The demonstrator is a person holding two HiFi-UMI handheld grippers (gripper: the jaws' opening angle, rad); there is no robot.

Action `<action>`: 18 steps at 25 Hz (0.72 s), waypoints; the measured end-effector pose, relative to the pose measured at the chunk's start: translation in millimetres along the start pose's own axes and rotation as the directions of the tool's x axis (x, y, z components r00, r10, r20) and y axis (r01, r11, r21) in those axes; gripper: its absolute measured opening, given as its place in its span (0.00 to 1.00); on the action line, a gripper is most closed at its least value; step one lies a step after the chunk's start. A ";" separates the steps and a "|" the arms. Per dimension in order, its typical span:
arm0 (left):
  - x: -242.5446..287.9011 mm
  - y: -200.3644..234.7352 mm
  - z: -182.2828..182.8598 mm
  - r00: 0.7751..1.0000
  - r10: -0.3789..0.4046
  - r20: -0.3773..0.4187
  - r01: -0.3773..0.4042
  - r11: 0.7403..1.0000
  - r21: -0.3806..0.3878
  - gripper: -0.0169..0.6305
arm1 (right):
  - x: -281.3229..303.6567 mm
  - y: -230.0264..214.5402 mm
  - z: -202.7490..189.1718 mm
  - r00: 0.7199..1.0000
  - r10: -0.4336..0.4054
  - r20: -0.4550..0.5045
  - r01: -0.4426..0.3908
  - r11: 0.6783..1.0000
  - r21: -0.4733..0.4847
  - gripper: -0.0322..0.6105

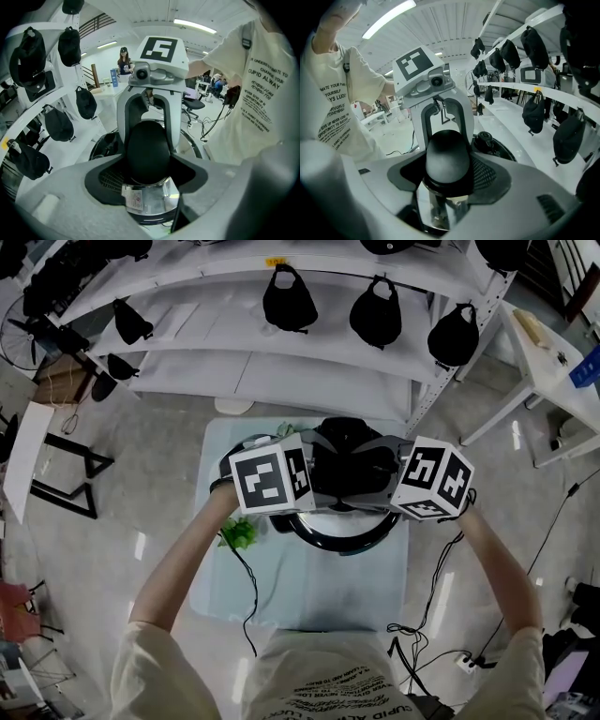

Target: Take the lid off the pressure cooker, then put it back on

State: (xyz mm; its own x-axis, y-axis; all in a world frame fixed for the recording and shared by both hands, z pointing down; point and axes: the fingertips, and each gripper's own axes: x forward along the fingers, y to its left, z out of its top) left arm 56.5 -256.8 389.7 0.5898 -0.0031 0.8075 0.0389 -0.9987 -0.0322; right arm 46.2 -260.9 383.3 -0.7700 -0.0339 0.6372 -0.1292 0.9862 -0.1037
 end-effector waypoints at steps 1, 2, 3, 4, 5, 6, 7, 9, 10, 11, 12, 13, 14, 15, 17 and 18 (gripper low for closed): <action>1.2 0.5 -0.6 1.000 -0.002 -0.002 0.002 1.000 0.001 0.47 | 0.8 -0.8 -1.2 1.000 0.000 -0.001 0.000 1.000 0.003 0.48; 2.4 0.8 -1.5 1.000 -0.005 -0.004 0.005 1.000 0.003 0.47 | 1.7 -1.3 -2.4 1.000 0.000 -0.001 0.000 1.000 0.007 0.48; 3.5 0.8 -2.4 1.000 -0.008 -0.007 0.009 1.000 0.004 0.47 | 2.7 -1.5 -3.5 1.000 0.000 -0.002 0.000 1.000 0.010 0.48; 4.6 0.6 -3.4 1.000 -0.012 -0.009 0.012 1.000 0.004 0.47 | 3.7 -1.5 -4.5 1.000 0.000 -0.002 0.000 1.000 0.014 0.48; 5.6 0.5 -4.2 1.000 -0.014 -0.010 0.014 1.000 0.003 0.47 | 4.6 -1.6 -5.5 1.000 0.001 -0.003 -0.001 1.000 0.016 0.48; 6.5 0.5 -4.9 1.000 -0.016 -0.010 0.016 1.000 0.003 0.47 | 5.4 -1.9 -6.3 1.000 0.001 -0.003 -0.001 1.000 0.018 0.48; 7.4 0.9 -5.5 1.000 -0.016 -0.010 0.016 1.000 0.002 0.47 | 6.0 -2.4 -7.0 1.000 0.001 -0.004 -0.001 1.000 0.018 0.48; 9.1 2.2 -6.2 1.000 -0.014 -0.010 0.014 1.000 0.005 0.47 | 6.8 -3.9 -8.5 1.000 -0.001 -0.007 0.001 1.000 0.018 0.48; 9.9 3.0 -6.3 1.000 -0.013 -0.011 0.013 1.000 0.007 0.47 | 7.3 -4.7 -9.3 1.000 -0.002 -0.008 0.002 1.000 0.018 0.48; 10.7 3.5 -6.3 1.000 -0.013 -0.011 0.013 1.000 0.010 0.47 | 7.7 -5.1 -10.1 1.000 -0.002 -0.009 0.003 1.000 0.020 0.48; 11.5 3.7 -6.3 1.000 -0.013 -0.010 0.013 1.000 0.011 0.47 | 8.1 -5.2 -10.9 1.000 -0.002 -0.011 0.003 1.000 0.022 0.48; 12.4 3.5 -6.5 1.000 -0.014 -0.010 0.014 1.000 0.011 0.47 | 8.4 -5.0 -11.9 1.000 -0.002 -0.012 0.002 1.000 0.023 0.48; 13.2 3.0 -6.6 1.000 -0.014 -0.010 0.015 1.000 0.011 0.47 | 8.7 -4.6 -12.9 1.000 0.000 -0.013 0.001 1.000 0.025 0.48; 13.9 2.6 -6.6 1.000 -0.014 -0.010 0.015 1.000 0.012 0.47 | 8.9 -4.3 -13.9 1.000 0.000 -0.014 0.000 1.000 0.026 0.48; 14.3 2.2 -6.9 1.000 -0.014 -0.016 0.014 1.000 0.015 0.47 | 9.4 -4.3 -15.3 1.000 0.000 -0.016 0.000 1.000 0.025 0.48; 14.3 2.4 -6.9 1.000 -0.013 -0.017 0.013 1.000 0.018 0.47 | 9.7 -4.5 -15.5 1.000 0.000 -0.017 0.000 1.000 0.023 0.48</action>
State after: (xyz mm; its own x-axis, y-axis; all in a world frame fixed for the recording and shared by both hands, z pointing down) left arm 59.5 -259.5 405.3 0.5758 0.0092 0.8175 0.0610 -0.9976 -0.0318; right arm 49.1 -263.2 401.8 -0.7595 -0.0309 0.6498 -0.1439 0.9821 -0.1215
